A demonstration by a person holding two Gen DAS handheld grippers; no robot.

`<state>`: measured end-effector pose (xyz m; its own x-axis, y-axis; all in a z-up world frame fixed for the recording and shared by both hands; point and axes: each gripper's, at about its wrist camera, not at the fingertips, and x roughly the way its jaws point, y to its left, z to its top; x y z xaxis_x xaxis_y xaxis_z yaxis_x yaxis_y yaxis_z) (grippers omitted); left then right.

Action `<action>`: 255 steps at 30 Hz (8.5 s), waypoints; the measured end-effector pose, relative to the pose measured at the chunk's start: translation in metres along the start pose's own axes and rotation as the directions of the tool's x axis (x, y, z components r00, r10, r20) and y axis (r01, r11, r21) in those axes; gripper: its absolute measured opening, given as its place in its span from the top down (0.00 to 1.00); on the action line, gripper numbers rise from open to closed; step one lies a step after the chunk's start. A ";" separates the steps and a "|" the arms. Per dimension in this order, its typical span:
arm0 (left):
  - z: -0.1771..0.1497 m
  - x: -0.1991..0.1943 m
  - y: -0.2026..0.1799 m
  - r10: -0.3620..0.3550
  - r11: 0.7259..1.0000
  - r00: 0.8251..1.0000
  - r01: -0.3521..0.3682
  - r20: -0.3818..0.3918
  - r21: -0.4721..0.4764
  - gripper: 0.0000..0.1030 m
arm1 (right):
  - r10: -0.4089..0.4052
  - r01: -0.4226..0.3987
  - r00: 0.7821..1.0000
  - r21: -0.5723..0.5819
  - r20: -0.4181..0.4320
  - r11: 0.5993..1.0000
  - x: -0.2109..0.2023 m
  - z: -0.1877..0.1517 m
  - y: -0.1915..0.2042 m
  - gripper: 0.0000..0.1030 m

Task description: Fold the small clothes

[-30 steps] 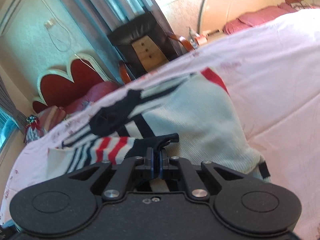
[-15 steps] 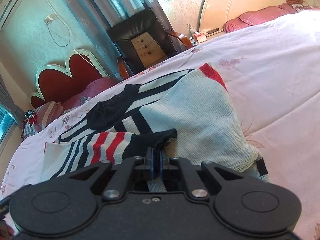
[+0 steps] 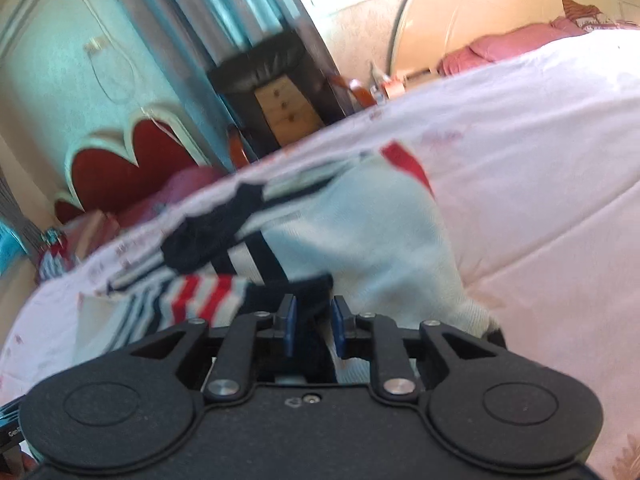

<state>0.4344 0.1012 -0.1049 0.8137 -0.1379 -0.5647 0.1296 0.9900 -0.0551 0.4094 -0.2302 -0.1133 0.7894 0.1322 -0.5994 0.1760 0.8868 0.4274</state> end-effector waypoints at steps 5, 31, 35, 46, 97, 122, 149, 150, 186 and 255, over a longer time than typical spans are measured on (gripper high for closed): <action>0.036 0.037 0.010 0.008 1.000 1.000 -0.008 0.012 0.004 0.47 | 0.021 -0.022 1.000 -0.089 -0.015 0.996 0.016 0.014 0.026 0.85; 0.047 0.112 0.046 0.051 0.997 0.999 -0.050 -0.014 0.061 0.41 | -0.003 -0.031 0.997 -0.411 -0.082 0.911 0.132 -0.004 0.134 0.92; 0.056 0.107 0.041 0.006 0.998 1.000 -0.007 0.018 0.054 0.41 | 0.093 -0.112 0.993 -0.388 -0.068 0.915 0.119 0.002 0.147 0.86; 0.037 0.122 0.047 0.012 1.000 0.999 -0.011 -0.033 0.024 0.35 | -0.050 0.020 0.998 -0.524 -0.042 0.851 0.137 -0.019 0.168 0.89; -0.015 0.021 -0.007 0.039 0.997 0.999 -0.036 -0.036 0.075 0.33 | -0.160 0.154 0.987 -0.205 -0.009 0.967 0.009 -0.030 0.030 0.82; -0.065 -0.079 0.044 0.035 0.998 0.991 -0.029 -0.133 0.051 0.24 | -0.142 0.123 0.988 -0.231 -0.065 0.965 -0.065 -0.046 0.031 0.60; -0.206 -0.197 0.052 -0.384 0.753 0.915 0.231 -0.127 -0.616 0.45 | 0.249 -0.176 0.935 0.283 -0.251 0.943 -0.227 -0.180 -0.091 0.62; -0.204 -0.193 0.051 -0.392 0.756 0.911 0.240 -0.127 -0.609 0.45 | 0.268 -0.190 0.930 0.296 -0.252 0.936 -0.221 -0.178 -0.091 0.66; -0.106 -0.199 0.076 -0.319 0.672 0.927 0.368 0.197 -0.643 0.96 | 0.271 -0.272 0.962 0.113 0.030 0.956 -0.235 -0.078 -0.045 0.94; 0.066 0.116 0.031 0.111 0.993 0.994 -0.110 0.008 -0.049 0.28 | -0.207 0.242 0.969 -0.345 0.135 0.907 0.101 0.073 0.001 0.50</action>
<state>0.5703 0.1139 -0.1174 0.8278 -0.0275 -0.5603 0.0108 0.9994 -0.0332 0.5326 -0.2482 -0.1238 0.8077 -0.1156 -0.5781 0.1478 0.9890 0.0087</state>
